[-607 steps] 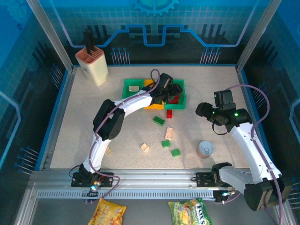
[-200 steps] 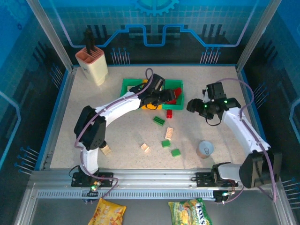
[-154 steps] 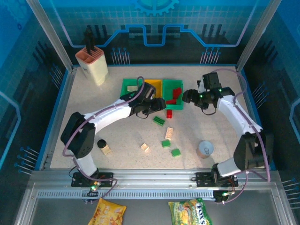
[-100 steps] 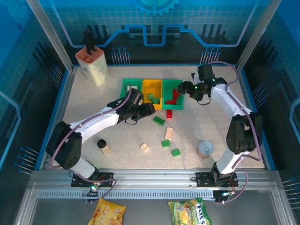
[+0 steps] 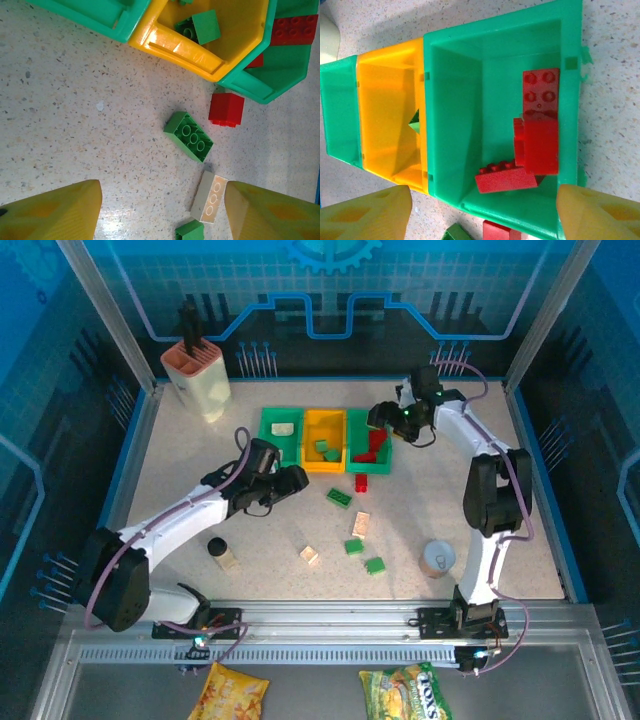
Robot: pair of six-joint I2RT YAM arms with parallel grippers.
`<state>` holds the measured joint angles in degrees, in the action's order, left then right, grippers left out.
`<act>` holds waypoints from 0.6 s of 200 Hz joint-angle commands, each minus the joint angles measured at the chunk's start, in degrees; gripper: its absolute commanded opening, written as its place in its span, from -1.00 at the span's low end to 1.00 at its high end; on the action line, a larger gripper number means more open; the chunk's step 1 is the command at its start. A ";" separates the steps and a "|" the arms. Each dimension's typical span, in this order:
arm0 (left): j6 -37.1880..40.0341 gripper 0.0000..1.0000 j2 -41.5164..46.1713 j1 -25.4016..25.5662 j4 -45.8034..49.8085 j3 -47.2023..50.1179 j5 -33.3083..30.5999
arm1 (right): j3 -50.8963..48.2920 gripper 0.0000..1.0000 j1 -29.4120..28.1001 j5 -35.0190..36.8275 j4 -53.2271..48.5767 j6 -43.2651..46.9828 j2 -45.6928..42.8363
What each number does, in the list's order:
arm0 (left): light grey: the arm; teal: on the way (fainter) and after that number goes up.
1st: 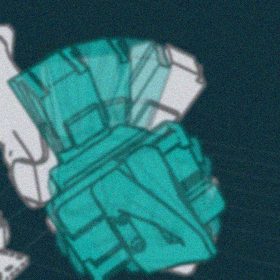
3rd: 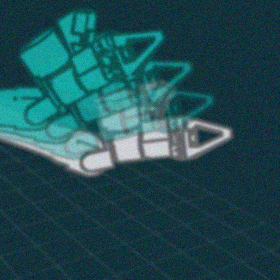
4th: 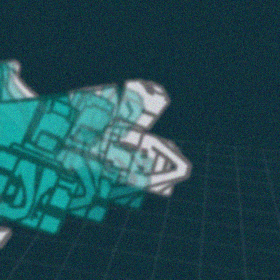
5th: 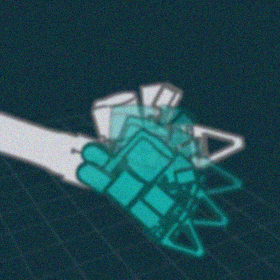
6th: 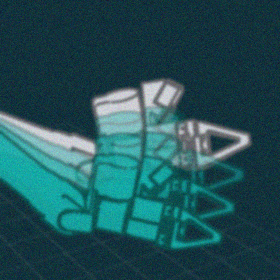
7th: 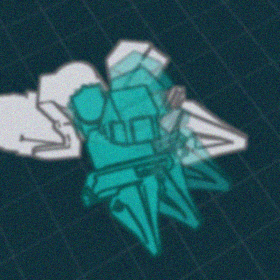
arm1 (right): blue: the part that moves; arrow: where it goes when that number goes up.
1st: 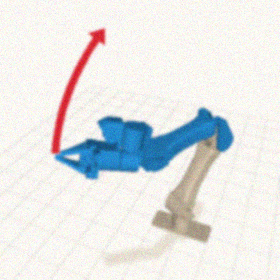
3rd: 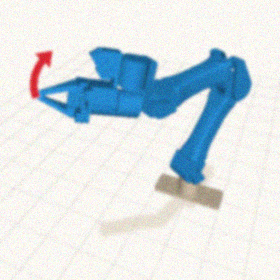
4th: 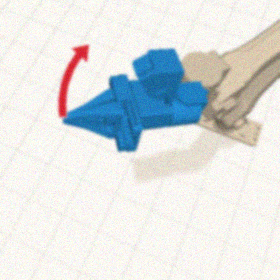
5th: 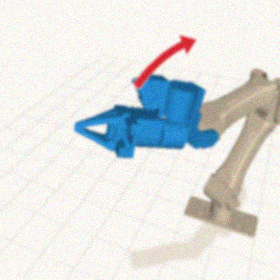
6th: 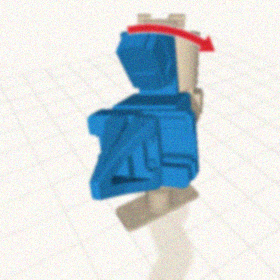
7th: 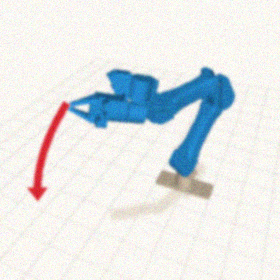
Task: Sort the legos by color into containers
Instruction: Touch the lego in the container.
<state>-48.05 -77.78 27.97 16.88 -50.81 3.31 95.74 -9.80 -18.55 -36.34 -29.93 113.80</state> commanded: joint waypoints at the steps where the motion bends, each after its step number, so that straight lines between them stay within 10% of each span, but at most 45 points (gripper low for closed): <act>1: -0.47 0.34 1.73 -0.67 -0.28 1.05 0.42 | 3.45 0.53 -1.14 -1.93 -1.08 0.27 2.60; 120: -0.04 0.34 3.86 -1.87 1.55 1.43 0.29 | 13.85 0.46 -5.78 -4.66 -3.30 -1.54 10.17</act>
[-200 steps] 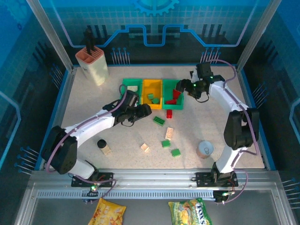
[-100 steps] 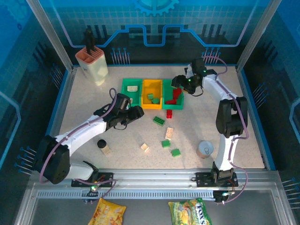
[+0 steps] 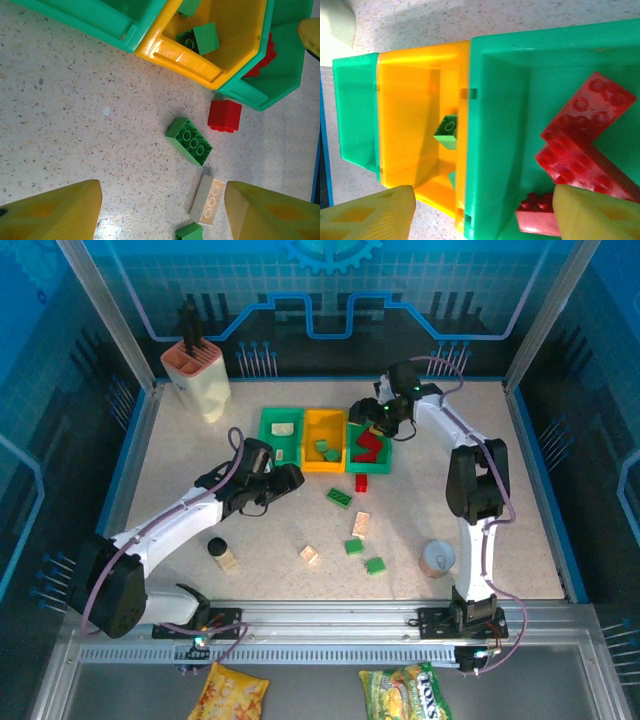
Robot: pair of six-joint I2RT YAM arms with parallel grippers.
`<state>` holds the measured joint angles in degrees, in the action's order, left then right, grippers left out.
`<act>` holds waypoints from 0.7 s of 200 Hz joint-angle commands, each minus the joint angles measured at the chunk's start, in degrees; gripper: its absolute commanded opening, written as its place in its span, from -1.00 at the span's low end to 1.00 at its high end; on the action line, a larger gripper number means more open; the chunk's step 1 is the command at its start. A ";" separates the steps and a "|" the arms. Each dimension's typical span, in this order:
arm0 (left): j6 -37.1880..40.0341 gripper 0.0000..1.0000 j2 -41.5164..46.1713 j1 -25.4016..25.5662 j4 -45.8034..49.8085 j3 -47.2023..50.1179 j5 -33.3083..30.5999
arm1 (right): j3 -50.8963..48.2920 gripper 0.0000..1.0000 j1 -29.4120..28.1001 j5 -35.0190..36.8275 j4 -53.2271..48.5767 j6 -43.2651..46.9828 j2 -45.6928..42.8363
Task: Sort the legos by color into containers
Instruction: Touch the lego in the container.
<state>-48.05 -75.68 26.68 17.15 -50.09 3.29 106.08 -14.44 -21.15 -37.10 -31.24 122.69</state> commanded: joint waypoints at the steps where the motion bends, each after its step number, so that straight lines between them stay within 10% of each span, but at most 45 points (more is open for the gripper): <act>1: -0.03 0.34 1.76 -0.57 1.30 0.70 0.32 | 3.56 0.46 -1.09 -2.06 -2.62 -0.18 1.25; 140: 7.53 0.33 -4.33 -0.99 6.55 -4.48 -1.80 | -21.37 0.35 -8.01 25.52 -8.87 -0.27 -22.23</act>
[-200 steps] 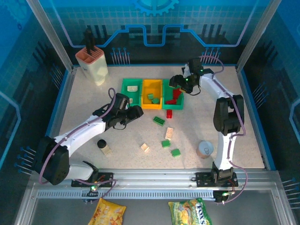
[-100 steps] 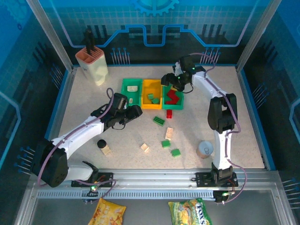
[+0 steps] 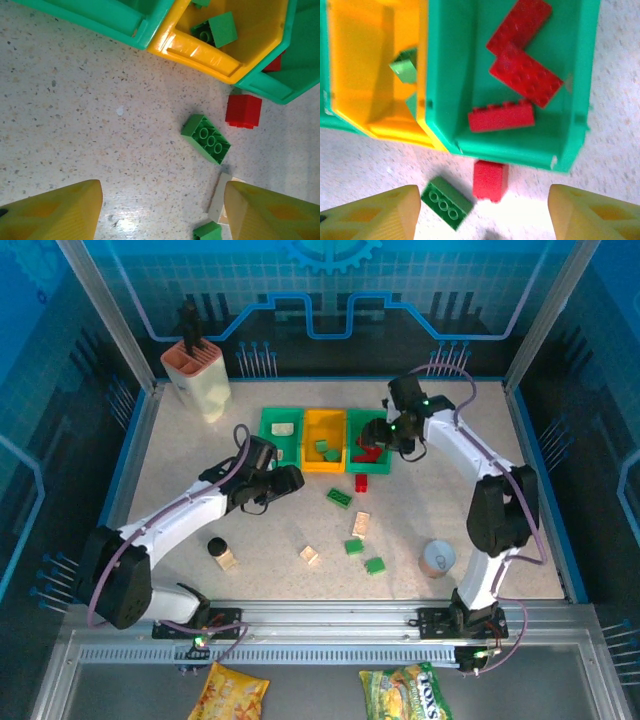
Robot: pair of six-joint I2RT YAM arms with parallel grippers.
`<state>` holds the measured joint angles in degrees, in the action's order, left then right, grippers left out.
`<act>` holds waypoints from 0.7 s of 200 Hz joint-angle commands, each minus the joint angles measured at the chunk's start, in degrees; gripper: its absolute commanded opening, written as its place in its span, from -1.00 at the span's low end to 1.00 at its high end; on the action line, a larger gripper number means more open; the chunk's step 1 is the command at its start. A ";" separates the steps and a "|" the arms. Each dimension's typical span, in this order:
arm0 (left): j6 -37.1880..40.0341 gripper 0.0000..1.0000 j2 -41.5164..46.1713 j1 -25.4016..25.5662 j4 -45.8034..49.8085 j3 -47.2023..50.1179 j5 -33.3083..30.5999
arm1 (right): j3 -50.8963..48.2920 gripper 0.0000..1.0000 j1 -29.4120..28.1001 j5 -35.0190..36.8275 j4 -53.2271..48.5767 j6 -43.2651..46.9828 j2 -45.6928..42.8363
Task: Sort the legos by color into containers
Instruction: Touch the lego in the container, then pick up the lego from the center of the table.
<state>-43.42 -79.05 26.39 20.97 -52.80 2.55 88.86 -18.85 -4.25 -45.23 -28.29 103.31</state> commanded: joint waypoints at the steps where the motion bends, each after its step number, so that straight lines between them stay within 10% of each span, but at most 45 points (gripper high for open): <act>1: 2.90 0.33 -0.99 -0.76 2.74 -1.78 -1.05 | -4.31 0.35 -3.84 8.90 -0.60 -3.37 -2.93; 140: 2.99 0.33 5.84 -2.66 4.49 3.70 -1.95 | -7.22 0.14 -14.41 21.28 8.98 -15.65 9.68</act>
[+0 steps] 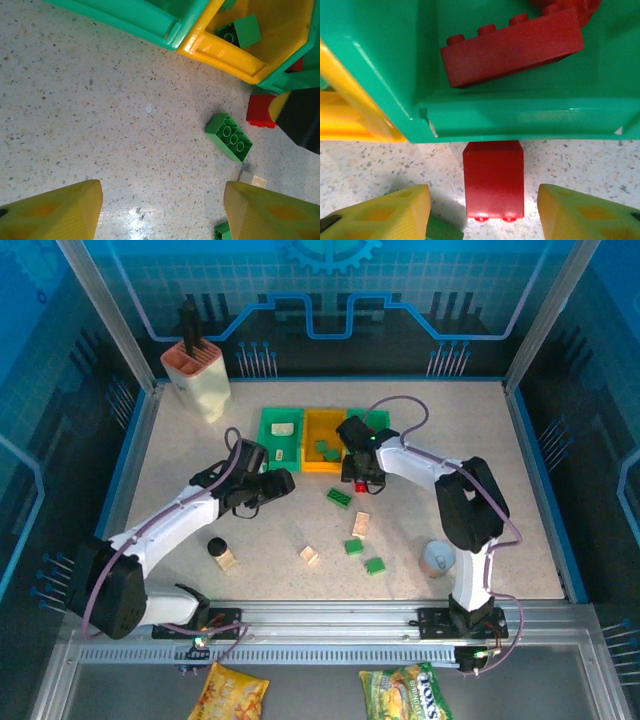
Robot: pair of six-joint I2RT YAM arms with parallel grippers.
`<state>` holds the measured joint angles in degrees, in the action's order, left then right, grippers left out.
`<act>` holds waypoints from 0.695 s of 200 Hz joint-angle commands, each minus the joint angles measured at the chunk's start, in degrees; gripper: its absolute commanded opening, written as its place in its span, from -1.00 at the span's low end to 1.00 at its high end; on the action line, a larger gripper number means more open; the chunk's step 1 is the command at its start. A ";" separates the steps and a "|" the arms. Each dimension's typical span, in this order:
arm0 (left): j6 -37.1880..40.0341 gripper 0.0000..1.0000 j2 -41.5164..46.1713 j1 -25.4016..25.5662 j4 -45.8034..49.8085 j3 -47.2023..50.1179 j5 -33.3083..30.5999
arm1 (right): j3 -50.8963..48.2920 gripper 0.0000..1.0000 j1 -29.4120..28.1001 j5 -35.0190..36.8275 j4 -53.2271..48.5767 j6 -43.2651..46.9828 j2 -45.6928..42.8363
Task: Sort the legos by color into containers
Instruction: Pick up the lego from the center of the table.
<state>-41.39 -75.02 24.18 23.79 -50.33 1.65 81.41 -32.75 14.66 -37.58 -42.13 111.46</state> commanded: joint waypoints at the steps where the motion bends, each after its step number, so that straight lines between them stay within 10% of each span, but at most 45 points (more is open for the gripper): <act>1: 0.96 0.33 1.86 -0.50 1.69 1.26 -1.04 | 0.24 0.13 -0.53 2.38 1.31 -1.82 1.55; 139: 0.39 0.31 2.00 -0.65 1.37 1.23 -0.75 | -0.27 -0.30 -0.63 3.21 -0.40 0.19 -0.85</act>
<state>-41.43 -74.17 24.10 24.21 -49.67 1.28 81.41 -32.86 16.40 -36.40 -42.61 113.49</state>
